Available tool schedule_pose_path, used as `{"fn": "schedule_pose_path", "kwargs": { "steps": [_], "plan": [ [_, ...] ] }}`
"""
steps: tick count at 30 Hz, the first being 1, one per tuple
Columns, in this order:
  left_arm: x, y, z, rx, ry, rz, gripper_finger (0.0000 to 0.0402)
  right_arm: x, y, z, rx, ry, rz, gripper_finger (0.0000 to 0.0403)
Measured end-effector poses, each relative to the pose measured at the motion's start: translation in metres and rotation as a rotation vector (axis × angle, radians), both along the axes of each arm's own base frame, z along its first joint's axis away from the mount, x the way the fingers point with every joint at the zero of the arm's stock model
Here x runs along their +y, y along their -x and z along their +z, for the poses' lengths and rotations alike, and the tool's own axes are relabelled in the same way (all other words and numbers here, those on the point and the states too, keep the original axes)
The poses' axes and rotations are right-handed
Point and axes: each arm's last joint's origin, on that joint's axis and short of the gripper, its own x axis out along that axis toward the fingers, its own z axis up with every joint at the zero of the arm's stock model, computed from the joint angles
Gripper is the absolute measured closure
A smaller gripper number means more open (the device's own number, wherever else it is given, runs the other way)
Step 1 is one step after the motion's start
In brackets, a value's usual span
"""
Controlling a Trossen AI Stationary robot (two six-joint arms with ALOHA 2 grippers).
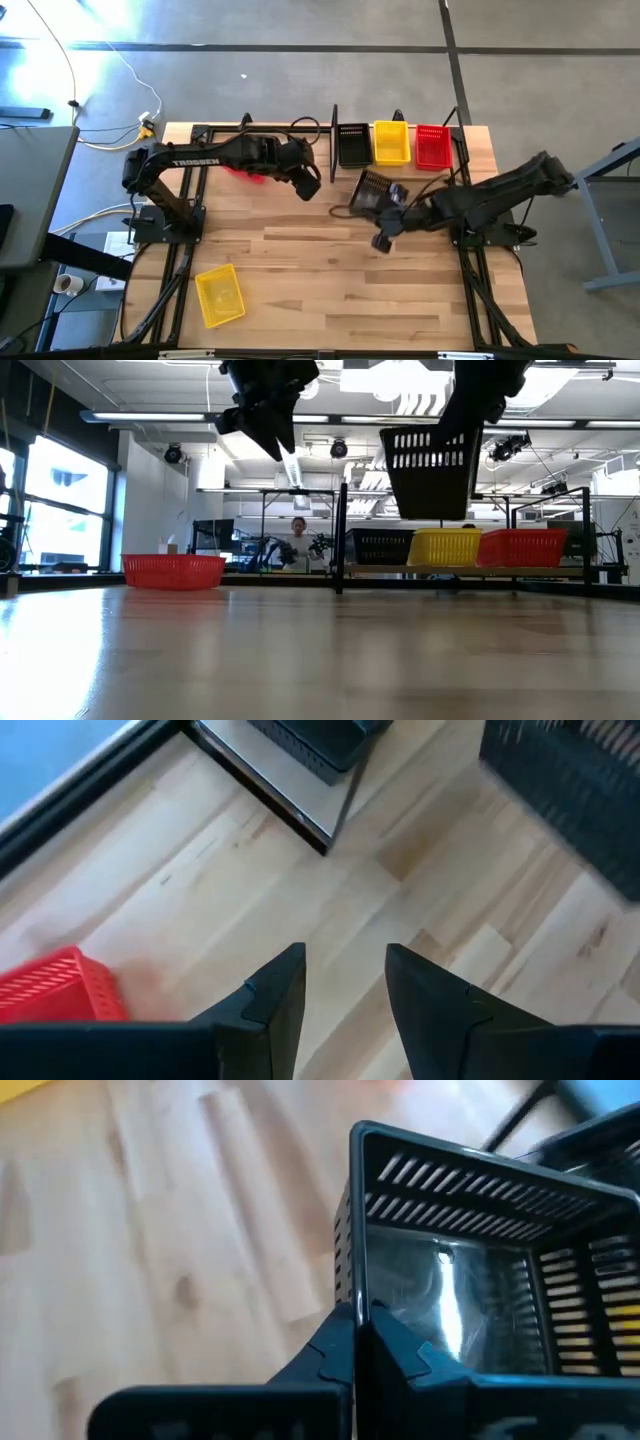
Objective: Stack baskets on shelf by color
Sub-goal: Stack the black basket on the black basket on the shelf
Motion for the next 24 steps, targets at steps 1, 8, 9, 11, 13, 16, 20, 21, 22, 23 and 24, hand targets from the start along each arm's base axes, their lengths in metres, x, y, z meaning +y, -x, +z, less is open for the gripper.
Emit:
{"fn": "schedule_pose_path", "kwargs": {
  "steps": [1, 8, 9, 11, 13, 16, 20, 21, 22, 23, 24],
  "plan": [
    [0.001, 0.001, 0.0, 0.003, -0.003, -0.002, 0.0273, -0.005, 0.003, 0.005, -0.008, 0.023, 0.001, 0.0403],
    [0.009, 0.007, 0.005, 0.009, -0.027, -0.02, 0.0273, -0.049, 0.016, 0.027, -0.008, 0.211, 0.038, 0.0403],
    [0.009, 0.009, 0.007, 0.004, -0.03, -0.02, 0.0273, -0.056, 0.017, 0.029, -0.002, 0.235, 0.042, 0.0403],
    [0.011, 0.012, 0.011, -0.01, -0.034, -0.011, 0.0273, -0.07, 0.018, 0.032, 0.006, 0.272, 0.061, 0.0403],
    [0.014, 0.016, 0.014, -0.016, -0.034, 0.0, 0.0273, -0.083, 0.017, 0.034, 0.01, 0.298, 0.101, 0.0403],
    [0.019, 0.024, 0.021, -0.043, -0.04, 0.021, 0.0273, -0.101, 0.016, 0.035, 0.004, 0.309, 0.17, 0.0403],
    [0.024, 0.036, 0.033, -0.085, -0.039, 0.044, 0.0273, -0.122, 0.018, 0.036, 0.01, 0.332, 0.243, 0.0403],
    [0.026, 0.038, 0.035, -0.093, -0.042, 0.051, 0.0273, -0.126, 0.019, 0.036, 0.011, 0.341, 0.263, 0.0403],
    [0.027, 0.041, 0.037, -0.101, -0.045, 0.059, 0.0273, -0.131, 0.02, 0.036, 0.011, 0.348, 0.281, 0.0403],
    [0.028, 0.044, 0.04, -0.111, -0.049, 0.065, 0.0273, -0.135, 0.021, 0.036, 0.011, 0.352, 0.302, 0.0403],
    [0.029, 0.047, 0.043, -0.12, -0.053, 0.072, 0.0273, -0.139, 0.022, 0.036, 0.007, 0.352, 0.324, 0.0403]
  ]
}}
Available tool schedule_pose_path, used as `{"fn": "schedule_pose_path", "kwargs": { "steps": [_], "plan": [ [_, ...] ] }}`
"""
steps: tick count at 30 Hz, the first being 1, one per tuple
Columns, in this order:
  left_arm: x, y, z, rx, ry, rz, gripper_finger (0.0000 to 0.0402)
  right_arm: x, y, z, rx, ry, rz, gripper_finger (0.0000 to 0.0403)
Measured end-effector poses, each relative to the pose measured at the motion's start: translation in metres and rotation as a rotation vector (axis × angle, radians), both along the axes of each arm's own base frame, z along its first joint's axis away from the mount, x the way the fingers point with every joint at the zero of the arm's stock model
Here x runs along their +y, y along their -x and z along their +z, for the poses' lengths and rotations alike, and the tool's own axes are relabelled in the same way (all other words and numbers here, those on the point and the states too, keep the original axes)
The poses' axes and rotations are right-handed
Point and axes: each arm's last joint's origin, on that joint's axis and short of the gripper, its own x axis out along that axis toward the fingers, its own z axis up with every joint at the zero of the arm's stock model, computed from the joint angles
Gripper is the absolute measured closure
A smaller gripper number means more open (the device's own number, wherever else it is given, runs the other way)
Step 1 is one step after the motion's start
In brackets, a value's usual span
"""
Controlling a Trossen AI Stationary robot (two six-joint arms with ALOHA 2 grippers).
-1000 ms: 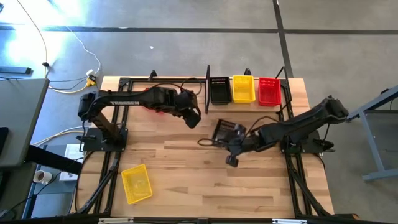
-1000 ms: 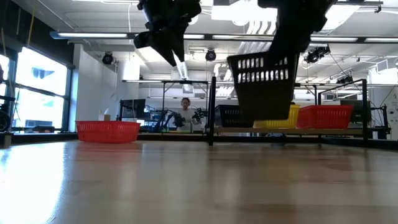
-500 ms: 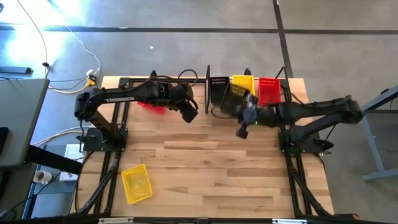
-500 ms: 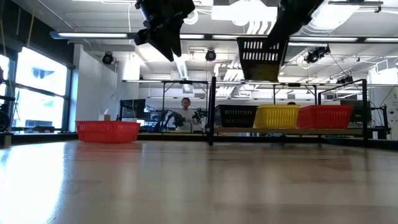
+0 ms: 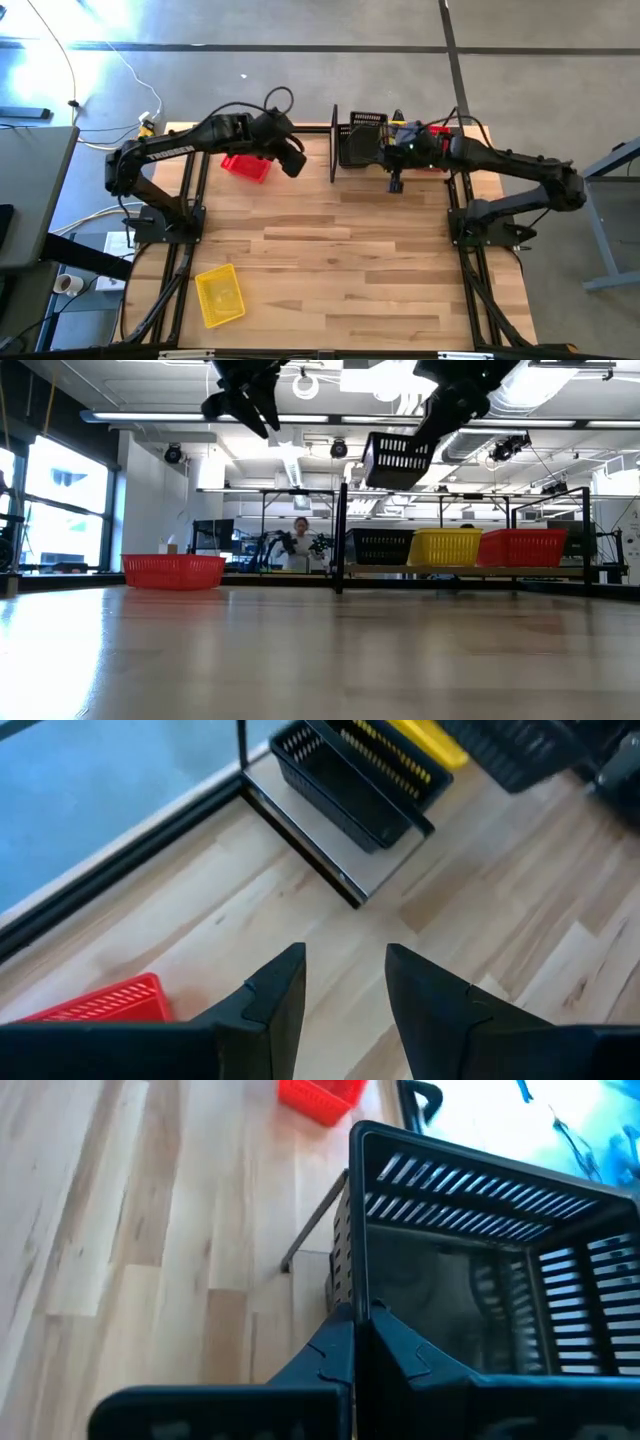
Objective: Stack baskets on shelf by color
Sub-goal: Stack the black basket on the black basket on the shelf
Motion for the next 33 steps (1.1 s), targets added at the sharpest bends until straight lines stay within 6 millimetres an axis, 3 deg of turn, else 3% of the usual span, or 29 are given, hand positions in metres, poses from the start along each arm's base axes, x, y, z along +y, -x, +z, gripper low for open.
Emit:
{"fn": "schedule_pose_path", "kwargs": {
  "steps": [7, 13, 21, 33],
  "plan": [
    [0.003, 0.013, 0.011, -0.037, -0.016, 0.028, 0.0273, -0.024, 0.004, -0.003, 0.01, 0.031, 0.117, 0.0403],
    [0.007, 0.016, 0.012, -0.042, -0.017, 0.043, 0.0273, -0.042, -0.004, -0.021, 0.083, 0.006, 0.114, 0.0403],
    [0.009, 0.016, 0.011, -0.041, -0.015, 0.057, 0.0273, -0.054, -0.025, -0.043, 0.115, 0.02, 0.139, 0.0403],
    [0.009, 0.016, 0.011, -0.041, -0.014, 0.058, 0.0273, -0.066, -0.037, -0.067, 0.201, 0.016, 0.076, 0.0403]
  ]
}}
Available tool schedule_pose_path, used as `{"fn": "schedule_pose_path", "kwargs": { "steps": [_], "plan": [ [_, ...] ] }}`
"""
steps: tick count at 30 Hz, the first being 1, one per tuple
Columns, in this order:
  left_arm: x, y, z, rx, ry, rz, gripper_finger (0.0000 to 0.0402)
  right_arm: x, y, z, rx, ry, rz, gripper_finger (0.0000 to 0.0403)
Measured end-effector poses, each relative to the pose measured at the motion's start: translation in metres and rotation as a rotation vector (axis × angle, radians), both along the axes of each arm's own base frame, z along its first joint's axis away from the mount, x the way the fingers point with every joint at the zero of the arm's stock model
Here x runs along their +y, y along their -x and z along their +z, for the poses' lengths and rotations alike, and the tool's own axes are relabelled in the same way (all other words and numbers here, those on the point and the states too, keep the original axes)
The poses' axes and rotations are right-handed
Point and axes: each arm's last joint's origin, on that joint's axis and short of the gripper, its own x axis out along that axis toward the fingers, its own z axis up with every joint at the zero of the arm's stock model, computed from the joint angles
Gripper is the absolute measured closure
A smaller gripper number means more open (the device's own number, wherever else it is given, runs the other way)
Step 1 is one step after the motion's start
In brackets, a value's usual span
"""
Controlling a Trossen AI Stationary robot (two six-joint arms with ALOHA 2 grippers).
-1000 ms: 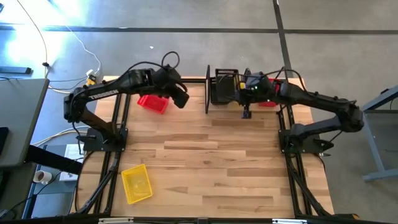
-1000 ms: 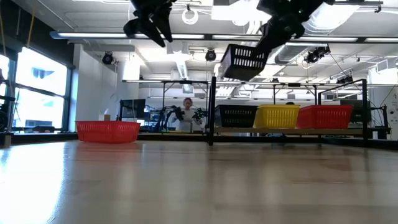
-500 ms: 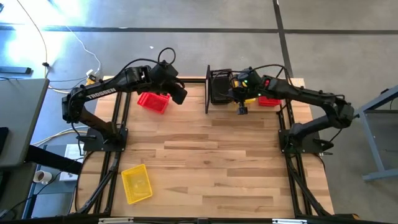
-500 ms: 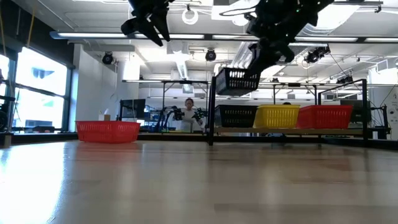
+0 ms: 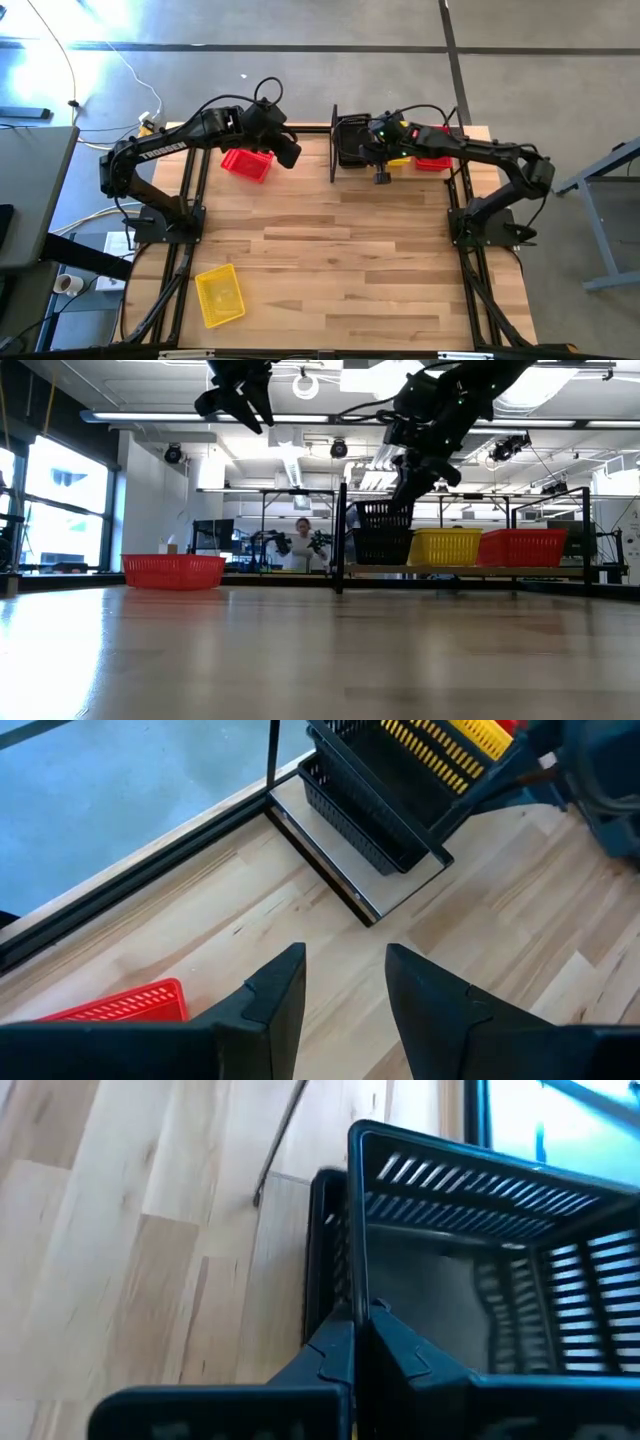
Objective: Stack baskets on shelf by color
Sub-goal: Stack the black basket on the black basket on the shelf
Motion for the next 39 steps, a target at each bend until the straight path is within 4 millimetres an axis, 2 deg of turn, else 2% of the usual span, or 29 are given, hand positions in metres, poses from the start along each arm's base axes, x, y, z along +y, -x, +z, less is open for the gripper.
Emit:
{"fn": "schedule_pose_path", "kwargs": {
  "steps": [13, 27, 31, 39],
  "plan": [
    [0.0, 0.0, 0.0, 0.0, 0.001, 0.0, 0.0273, -0.007, -0.007, -0.014, 0.008, -0.045, -0.024, 0.0403],
    [0.0, 0.0, 0.0, -0.001, 0.002, 0.003, 0.0273, -0.013, -0.004, -0.014, -0.012, -0.077, -0.101, 0.0401],
    [0.0, 0.0, 0.0, -0.002, 0.002, 0.002, 0.0273, -0.014, -0.004, -0.014, -0.014, -0.082, -0.113, 0.0381],
    [0.0, 0.0, 0.0, -0.001, 0.002, 0.002, 0.0273, -0.015, -0.004, -0.013, -0.021, -0.078, -0.112, 0.0313]
  ]
}}
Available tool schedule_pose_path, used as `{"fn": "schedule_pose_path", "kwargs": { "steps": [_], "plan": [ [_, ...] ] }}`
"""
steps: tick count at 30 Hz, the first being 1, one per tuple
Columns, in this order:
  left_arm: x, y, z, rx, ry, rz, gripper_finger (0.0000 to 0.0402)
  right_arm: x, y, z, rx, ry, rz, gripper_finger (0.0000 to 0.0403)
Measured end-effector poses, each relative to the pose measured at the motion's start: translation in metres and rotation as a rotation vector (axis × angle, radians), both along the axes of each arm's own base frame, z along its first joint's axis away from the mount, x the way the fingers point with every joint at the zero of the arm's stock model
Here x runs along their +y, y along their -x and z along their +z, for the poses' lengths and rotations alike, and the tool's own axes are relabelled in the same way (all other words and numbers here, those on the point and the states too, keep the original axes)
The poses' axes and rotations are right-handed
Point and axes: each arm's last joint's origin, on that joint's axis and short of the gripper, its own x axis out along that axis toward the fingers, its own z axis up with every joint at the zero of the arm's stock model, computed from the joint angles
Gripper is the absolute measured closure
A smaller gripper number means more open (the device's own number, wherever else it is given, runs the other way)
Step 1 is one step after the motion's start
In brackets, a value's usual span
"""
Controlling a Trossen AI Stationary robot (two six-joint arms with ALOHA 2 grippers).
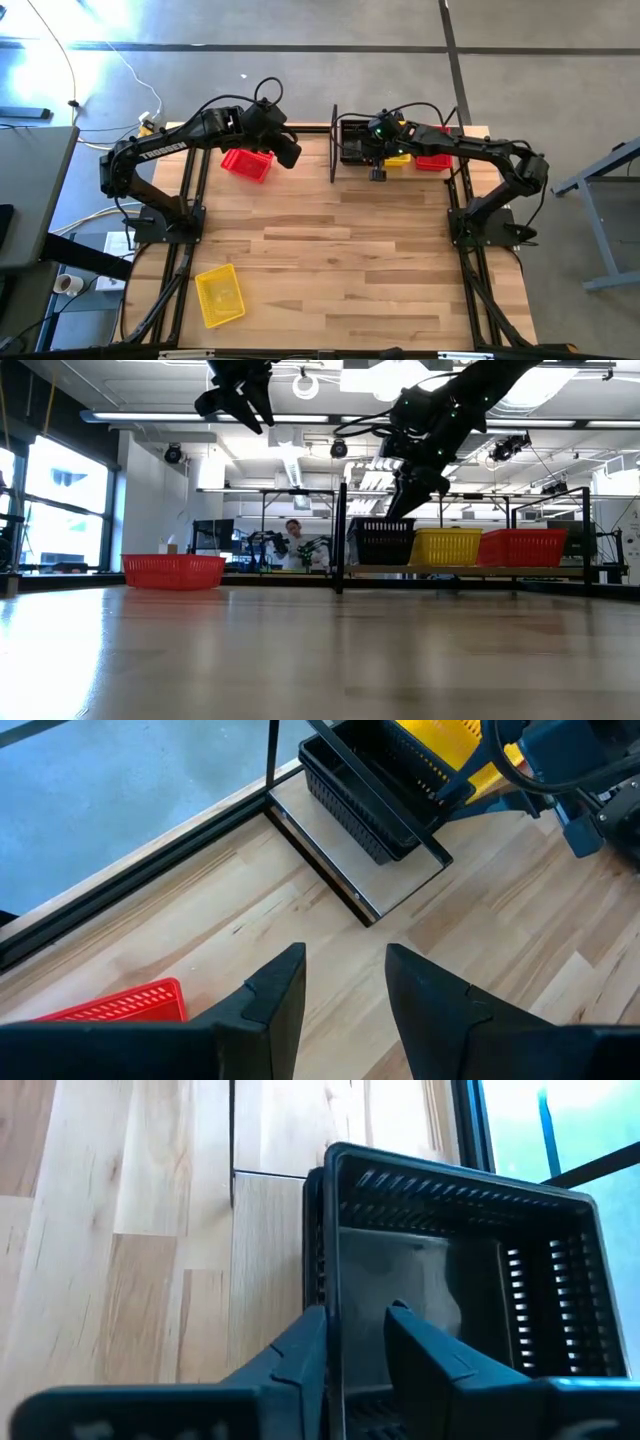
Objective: Stack baskets on shelf by color
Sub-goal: Stack the black basket on the black basket on the shelf, then stack the yellow basket on the yellow basket on the shelf
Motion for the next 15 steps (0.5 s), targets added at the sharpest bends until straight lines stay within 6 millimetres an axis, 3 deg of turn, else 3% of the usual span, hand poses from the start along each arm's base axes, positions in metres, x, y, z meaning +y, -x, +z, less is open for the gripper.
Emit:
{"fn": "schedule_pose_path", "kwargs": {
  "steps": [9, 15],
  "plan": [
    [0.0, 0.0, 0.0, -0.001, 0.006, 0.002, 0.0273, 0.008, 0.013, 0.02, -0.057, -0.047, -0.085, 0.0295],
    [-0.006, 0.004, -0.005, 0.01, 0.139, 0.016, 0.0273, 0.015, 0.026, 0.037, -0.103, -0.085, -0.185, 0.0295]
  ]
}}
